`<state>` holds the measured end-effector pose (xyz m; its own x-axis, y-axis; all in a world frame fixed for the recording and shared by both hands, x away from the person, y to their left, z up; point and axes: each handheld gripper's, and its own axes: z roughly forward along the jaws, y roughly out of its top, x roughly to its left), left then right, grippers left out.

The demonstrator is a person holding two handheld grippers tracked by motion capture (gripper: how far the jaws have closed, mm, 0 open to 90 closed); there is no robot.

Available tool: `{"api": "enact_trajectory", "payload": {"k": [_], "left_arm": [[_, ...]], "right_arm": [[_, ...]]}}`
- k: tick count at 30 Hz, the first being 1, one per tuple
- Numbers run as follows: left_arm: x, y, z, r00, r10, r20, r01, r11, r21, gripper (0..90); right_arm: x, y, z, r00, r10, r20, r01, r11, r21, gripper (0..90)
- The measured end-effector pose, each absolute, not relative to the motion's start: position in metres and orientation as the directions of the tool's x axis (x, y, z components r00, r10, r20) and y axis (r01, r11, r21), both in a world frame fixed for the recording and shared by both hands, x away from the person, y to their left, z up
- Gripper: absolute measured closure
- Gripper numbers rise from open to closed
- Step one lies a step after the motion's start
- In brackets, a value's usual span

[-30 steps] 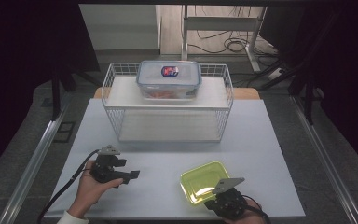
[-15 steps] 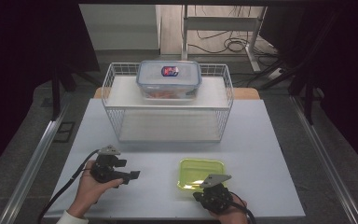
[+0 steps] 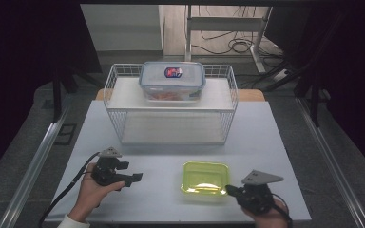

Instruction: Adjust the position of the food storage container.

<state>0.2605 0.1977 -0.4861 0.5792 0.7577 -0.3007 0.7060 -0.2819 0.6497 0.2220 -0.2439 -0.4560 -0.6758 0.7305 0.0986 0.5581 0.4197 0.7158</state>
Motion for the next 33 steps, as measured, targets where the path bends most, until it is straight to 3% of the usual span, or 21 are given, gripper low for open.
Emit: {"api": "enact_trajectory", "payload": {"k": [4, 8, 33], "left_arm": [[0.262, 0.197, -0.488, 0.586, 0.749, -0.310, 0.708, -0.287, 0.645, 22.8], [0.262, 0.196, -0.488, 0.589, 0.741, -0.322, 0.708, -0.281, 0.647, 22.8], [0.263, 0.195, -0.490, 0.585, 0.753, -0.302, 0.708, -0.291, 0.643, 22.3]], "right_arm": [[0.242, -0.275, -0.469, -0.575, 0.809, 0.119, 0.628, 0.344, 0.698, 89.0], [0.257, -0.283, -0.484, -0.535, 0.837, 0.117, 0.665, 0.332, 0.669, 89.0], [0.278, -0.201, -0.491, -0.659, 0.749, 0.069, 0.608, 0.477, 0.635, 89.0]]}}
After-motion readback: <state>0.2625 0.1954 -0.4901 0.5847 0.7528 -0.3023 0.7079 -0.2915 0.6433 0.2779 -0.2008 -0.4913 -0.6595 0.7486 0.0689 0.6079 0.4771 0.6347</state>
